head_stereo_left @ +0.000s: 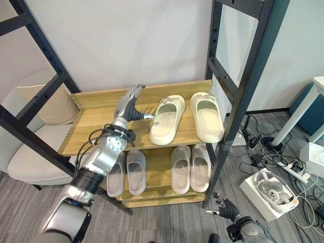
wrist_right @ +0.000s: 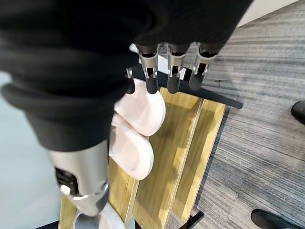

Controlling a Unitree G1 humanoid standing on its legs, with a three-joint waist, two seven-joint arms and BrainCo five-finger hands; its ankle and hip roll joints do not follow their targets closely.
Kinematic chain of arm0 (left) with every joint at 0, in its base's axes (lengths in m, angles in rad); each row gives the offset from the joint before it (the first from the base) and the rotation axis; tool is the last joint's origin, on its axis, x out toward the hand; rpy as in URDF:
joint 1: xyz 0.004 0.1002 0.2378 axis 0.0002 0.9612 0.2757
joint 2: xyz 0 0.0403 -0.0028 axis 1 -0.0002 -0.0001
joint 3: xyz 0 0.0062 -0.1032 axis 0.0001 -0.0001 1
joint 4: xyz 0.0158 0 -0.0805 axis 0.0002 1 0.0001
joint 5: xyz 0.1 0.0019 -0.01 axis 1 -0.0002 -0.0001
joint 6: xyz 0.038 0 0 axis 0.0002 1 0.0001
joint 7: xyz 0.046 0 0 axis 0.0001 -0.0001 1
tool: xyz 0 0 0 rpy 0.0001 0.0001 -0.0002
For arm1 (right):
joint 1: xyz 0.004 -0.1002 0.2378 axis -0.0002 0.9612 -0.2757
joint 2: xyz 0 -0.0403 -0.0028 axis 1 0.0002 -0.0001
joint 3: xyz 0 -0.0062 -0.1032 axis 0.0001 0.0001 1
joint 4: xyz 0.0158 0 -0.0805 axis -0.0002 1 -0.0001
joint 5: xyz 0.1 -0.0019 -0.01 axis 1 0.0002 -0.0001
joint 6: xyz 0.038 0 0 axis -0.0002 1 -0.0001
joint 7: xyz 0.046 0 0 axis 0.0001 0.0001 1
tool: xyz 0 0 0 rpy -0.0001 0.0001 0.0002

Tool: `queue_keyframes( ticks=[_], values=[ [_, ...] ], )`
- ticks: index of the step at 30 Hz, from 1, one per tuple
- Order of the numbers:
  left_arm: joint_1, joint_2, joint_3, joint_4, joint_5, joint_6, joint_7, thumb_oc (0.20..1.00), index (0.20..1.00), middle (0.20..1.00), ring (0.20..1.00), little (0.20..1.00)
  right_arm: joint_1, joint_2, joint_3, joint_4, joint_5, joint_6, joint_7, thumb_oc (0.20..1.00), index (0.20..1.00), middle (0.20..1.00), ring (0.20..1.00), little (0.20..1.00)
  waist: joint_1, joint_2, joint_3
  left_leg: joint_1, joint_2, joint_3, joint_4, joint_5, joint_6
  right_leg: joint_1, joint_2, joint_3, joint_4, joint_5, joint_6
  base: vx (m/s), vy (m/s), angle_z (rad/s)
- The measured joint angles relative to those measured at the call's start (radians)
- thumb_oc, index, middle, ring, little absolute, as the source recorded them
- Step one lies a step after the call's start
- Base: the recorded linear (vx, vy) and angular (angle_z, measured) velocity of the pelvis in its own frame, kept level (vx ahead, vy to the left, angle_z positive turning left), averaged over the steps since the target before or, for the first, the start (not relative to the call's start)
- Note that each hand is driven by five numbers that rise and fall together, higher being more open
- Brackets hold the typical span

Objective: Arrange the slippers neatly on the shoe rack.

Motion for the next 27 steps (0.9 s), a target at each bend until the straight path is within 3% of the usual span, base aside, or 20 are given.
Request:
queue_keyframes(
  ticks=[3, 6, 11, 15, 19, 23, 25, 27],
  values=[
    [0.115, -0.055, 0.006, -0.021, -0.294, -0.002, -0.071, 1.0, 1.0, 1.0, 1.0, 1.0, -0.002, 0.0, -0.002, -0.002, 0.0, 0.009, 0.0, 1.0, 1.0, 1.0, 1.0, 1.0, 0.003, 0.005, -0.003, 0.0, 0.0, -0.001, 0.0, -0.001, 0.002, 0.0, 0.0, -0.001, -0.003, -0.001, 0.0, 0.0, 0.0, 0.0],
    [0.151, -0.052, -0.009, -0.079, -0.512, -0.007, -0.13, 1.0, 1.0, 1.0, 1.0, 1.0, 0.0, -0.004, -0.005, -0.002, -0.001, 0.026, 0.001, 1.0, 1.0, 1.0, 1.0, 1.0, 0.005, 0.009, -0.006, -0.001, 0.0, -0.003, 0.0, -0.004, 0.006, 0.001, 0.0, -0.003, -0.005, -0.002, 0.0, 0.0, 0.0, 0.0],
    [0.08, -0.022, -0.15, -0.081, -0.798, 0.021, -0.168, 1.0, 1.0, 1.0, 1.0, 1.0, -0.001, -0.005, 0.004, -0.003, -0.001, 0.043, 0.014, 1.0, 1.0, 1.0, 1.0, 1.0, 0.001, 0.021, -0.014, -0.001, 0.001, -0.001, 0.0, -0.006, 0.01, -0.001, 0.0, -0.003, -0.005, -0.001, 0.001, 0.0, 0.0, 0.0],
    [0.05, -0.045, -0.188, -0.083, -0.926, 0.036, -0.144, 1.0, 1.0, 1.0, 1.0, 1.0, 0.002, -0.02, 0.045, -0.003, 0.0, 0.044, 0.014, 1.0, 1.0, 1.0, 1.0, 1.0, -0.001, 0.019, -0.013, -0.003, 0.0, 0.002, 0.0, -0.006, 0.009, -0.011, 0.0, 0.002, -0.005, -0.001, 0.001, -0.01, 0.001, -0.02],
    [0.035, -0.122, -0.177, -0.076, -0.914, 0.035, -0.062, 1.0, 1.0, 1.0, 1.0, 1.0, 0.001, -0.016, 0.045, -0.003, 0.0, 0.044, 0.009, 1.0, 1.0, 1.0, 1.0, 1.0, 0.006, 0.01, -0.012, -0.013, -0.006, -0.001, 0.0, -0.005, 0.011, -0.018, -0.007, 0.001, -0.005, 0.0, 0.003, -0.01, -0.004, 0.02],
    [-0.016, -0.178, -0.107, -0.018, -0.644, 0.007, 0.011, 1.0, 1.0, 1.0, 1.0, 1.0, -0.015, 0.001, 0.042, -0.003, 0.0, 0.039, -0.012, 1.0, 1.0, 1.0, 1.0, 1.0, -0.013, -0.018, -0.01, -0.017, -0.008, 0.001, 0.0, -0.003, 0.012, -0.018, -0.009, 0.003, -0.005, 0.004, 0.007, -0.01, -0.003, -0.04],
    [0.051, -0.183, -0.022, -0.168, -0.569, -0.019, 0.034, 1.0, 1.0, 1.0, 1.0, 1.0, -0.018, 0.001, 0.04, -0.004, 0.0, 0.025, -0.018, 1.0, 1.0, 1.0, 1.0, 1.0, -0.028, -0.027, -0.004, -0.012, -0.007, 0.009, 0.0, 0.001, 0.005, -0.018, -0.008, 0.003, -0.005, 0.003, 0.006, 0.01, 0.013, -0.09],
    [0.101, -0.182, 0.031, -0.343, -0.54, -0.097, 0.038, 1.0, 1.0, 1.0, 1.0, 1.0, -0.003, -0.001, 0.037, -0.004, 0.001, 0.013, -0.026, 1.0, 1.0, 1.0, 1.0, 1.0, -0.023, -0.035, 0.001, -0.001, -0.006, 0.015, 0.0, 0.001, 0.005, -0.008, -0.006, 0.004, -0.005, 0.002, 0.006, 0.0, 0.008, -0.03]
  ],
)
